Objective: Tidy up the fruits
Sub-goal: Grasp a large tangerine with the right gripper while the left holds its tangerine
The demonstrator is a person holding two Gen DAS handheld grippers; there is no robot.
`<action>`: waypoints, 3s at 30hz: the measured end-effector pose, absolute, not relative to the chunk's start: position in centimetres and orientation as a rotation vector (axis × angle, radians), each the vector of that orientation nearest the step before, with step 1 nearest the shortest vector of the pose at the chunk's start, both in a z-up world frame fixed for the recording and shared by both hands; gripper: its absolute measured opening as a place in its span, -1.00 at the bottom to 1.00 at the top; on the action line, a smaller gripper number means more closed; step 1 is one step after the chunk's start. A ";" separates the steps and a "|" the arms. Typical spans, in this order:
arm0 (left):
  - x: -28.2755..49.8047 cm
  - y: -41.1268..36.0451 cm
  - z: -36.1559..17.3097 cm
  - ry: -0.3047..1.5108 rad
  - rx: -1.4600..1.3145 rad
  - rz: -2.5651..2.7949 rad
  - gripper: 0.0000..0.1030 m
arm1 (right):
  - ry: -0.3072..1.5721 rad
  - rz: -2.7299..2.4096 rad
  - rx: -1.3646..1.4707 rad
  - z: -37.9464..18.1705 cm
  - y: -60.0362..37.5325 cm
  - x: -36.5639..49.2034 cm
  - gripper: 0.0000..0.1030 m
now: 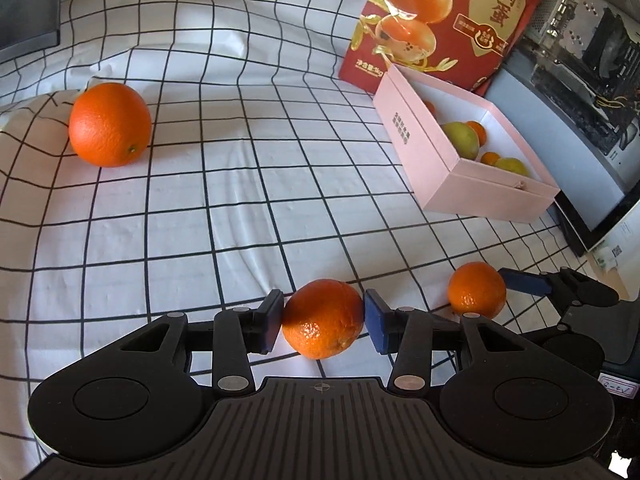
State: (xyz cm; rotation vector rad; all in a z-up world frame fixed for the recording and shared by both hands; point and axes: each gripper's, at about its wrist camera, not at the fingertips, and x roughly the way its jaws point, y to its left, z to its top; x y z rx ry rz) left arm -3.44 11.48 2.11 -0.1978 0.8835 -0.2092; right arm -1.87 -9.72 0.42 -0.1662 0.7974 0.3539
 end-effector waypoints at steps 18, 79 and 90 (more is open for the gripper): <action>-2.8 11.8 2.0 0.903 -0.249 -0.189 -0.05 | 0.823 0.377 -0.184 0.5 -9.9 -2.2 1.00; -3.5 10.6 1.1 0.982 -0.188 -0.223 -0.01 | 0.874 0.359 -0.084 2.2 -11.5 -2.7 0.46; -3.4 10.6 1.1 0.983 -0.179 -0.231 -0.01 | 0.832 0.366 -0.142 1.8 -9.7 -2.5 0.02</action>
